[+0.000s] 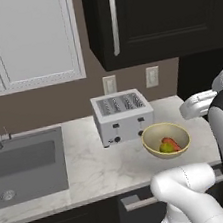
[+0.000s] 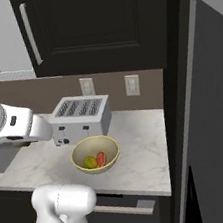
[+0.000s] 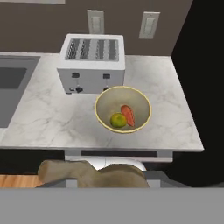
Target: Take the sweet potato, orange, and garlic from the freezer and place them in the bowl on the counter.
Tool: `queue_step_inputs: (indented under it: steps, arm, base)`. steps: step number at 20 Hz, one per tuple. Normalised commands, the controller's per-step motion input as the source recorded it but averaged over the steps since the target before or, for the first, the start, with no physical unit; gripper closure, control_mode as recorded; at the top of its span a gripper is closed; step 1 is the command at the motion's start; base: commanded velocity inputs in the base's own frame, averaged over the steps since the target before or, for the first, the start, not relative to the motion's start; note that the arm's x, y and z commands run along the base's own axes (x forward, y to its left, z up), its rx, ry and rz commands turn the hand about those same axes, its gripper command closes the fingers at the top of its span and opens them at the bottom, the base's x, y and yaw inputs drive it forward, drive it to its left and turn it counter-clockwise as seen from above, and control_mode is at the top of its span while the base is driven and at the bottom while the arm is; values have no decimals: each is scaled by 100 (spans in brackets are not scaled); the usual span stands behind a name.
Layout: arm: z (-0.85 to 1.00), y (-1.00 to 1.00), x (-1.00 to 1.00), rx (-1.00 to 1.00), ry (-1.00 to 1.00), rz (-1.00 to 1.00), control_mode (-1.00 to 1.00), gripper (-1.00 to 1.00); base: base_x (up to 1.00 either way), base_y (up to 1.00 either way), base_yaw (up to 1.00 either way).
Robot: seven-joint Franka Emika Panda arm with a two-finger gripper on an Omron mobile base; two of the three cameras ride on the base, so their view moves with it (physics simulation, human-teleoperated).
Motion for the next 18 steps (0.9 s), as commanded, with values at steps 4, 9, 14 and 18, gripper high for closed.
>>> queue_step_inputs:
  steps: [4,9,14,18]
  arm:
    - [0,0,0,0,0,0,100,100]
    - [-6,-6,6,2,1,0,-100,100]
    - [-40,-8,11,2,8,0,-100,100]
    - [-62,-10,3,3,12,0,-100,100]
  base:
    - [39,-18,0]
    - [18,-9,0]
    - [0,0,0]
    - [0,0,0]
